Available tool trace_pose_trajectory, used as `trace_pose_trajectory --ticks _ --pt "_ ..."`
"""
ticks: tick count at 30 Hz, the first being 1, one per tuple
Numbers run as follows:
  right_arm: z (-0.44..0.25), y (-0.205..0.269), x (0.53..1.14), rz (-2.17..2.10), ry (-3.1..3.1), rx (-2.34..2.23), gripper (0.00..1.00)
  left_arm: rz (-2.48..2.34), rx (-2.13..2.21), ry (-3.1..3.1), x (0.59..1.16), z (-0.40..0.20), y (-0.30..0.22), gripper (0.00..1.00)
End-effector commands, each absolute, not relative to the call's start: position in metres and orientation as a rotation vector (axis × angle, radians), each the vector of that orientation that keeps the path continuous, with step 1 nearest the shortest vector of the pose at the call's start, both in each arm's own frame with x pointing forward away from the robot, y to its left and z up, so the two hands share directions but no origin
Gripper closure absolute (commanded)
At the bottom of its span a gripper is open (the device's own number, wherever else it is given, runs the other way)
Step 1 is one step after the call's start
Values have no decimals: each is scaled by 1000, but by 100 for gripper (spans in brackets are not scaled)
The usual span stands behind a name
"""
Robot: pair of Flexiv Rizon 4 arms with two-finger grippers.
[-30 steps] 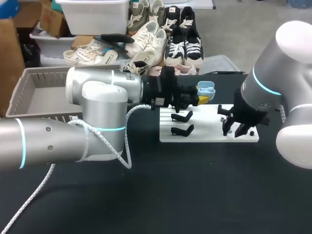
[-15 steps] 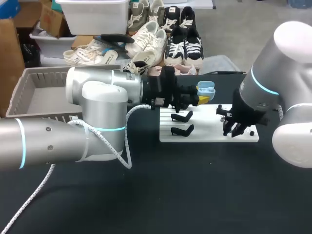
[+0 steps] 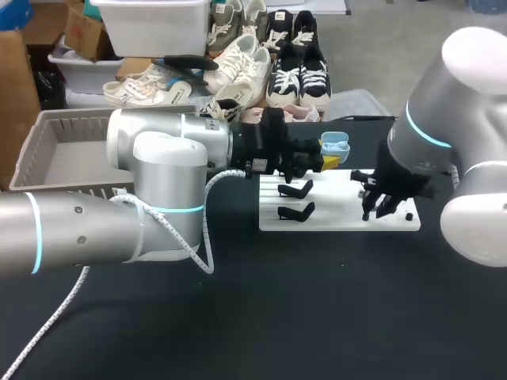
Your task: Pick up each earbud case from the left stands, insert the matching earbuds, close the lid, and place the case in the box.
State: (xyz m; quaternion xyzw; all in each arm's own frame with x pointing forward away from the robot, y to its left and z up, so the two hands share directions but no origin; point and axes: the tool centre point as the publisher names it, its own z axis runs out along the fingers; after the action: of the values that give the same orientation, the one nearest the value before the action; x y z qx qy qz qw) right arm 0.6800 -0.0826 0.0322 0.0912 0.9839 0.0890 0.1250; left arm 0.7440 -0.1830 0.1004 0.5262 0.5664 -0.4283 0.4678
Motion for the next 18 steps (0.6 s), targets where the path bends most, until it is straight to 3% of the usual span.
trace_pose_trajectory --ticks 1,18 --pt "49 -86 665 243 2835 275 100 -1048 1287 1388 743 100 -183 100" --pt "137 -81 631 348 2798 33 100 -1048 1287 1388 743 100 -183 100"
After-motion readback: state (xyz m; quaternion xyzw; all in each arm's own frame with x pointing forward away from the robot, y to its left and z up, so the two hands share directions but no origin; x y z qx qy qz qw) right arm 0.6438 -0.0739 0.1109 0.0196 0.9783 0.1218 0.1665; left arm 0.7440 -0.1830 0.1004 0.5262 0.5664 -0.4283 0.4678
